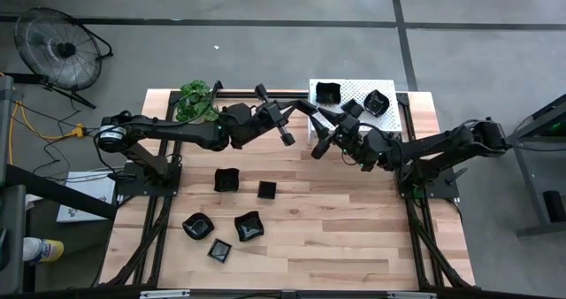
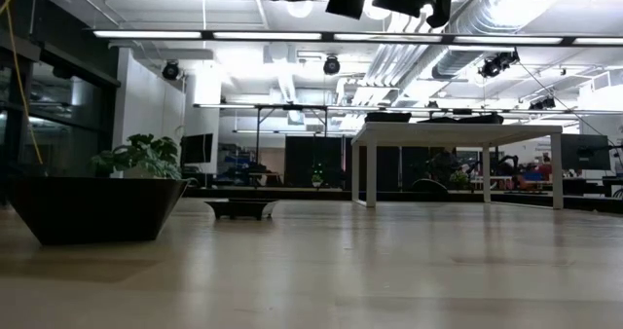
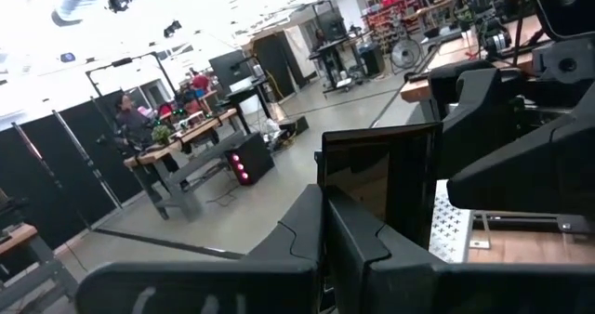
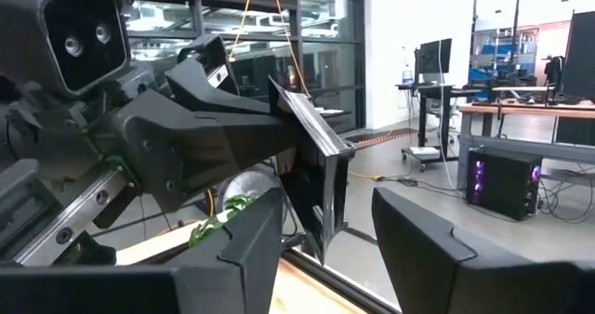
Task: Pick & Place Mini shaped plates
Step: Stack the square plate on top of the square plate on the shelf
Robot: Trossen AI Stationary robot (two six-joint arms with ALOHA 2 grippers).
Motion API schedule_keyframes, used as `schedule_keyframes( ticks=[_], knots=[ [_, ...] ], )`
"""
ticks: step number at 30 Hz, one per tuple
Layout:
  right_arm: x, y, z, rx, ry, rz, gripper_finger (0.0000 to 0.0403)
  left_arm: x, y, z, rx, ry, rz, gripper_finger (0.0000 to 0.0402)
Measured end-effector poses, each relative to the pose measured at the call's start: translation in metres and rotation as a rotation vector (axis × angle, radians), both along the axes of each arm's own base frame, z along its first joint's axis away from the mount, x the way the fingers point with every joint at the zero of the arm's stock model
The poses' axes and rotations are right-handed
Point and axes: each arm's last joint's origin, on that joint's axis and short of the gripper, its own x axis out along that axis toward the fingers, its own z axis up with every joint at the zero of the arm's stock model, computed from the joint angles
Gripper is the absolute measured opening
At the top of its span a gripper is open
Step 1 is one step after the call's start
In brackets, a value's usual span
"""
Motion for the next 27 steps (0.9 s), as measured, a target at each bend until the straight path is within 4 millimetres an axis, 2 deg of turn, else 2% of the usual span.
schedule_keyframes(
  ticks=[13,27],
  knots=[
    [0.0003,0.0003,-0.0003,0.01,-0.007,0.014,0.0085,0.0001,-0.0001,0.0,0.0,0.001,-0.004,0.0001],
    [0.0003,0.0002,-0.0004,0.013,-0.008,0.012,0.004,0.0005,-0.0011,0.0002,0.006,0.001,-0.044,0.0001]
  ],
)
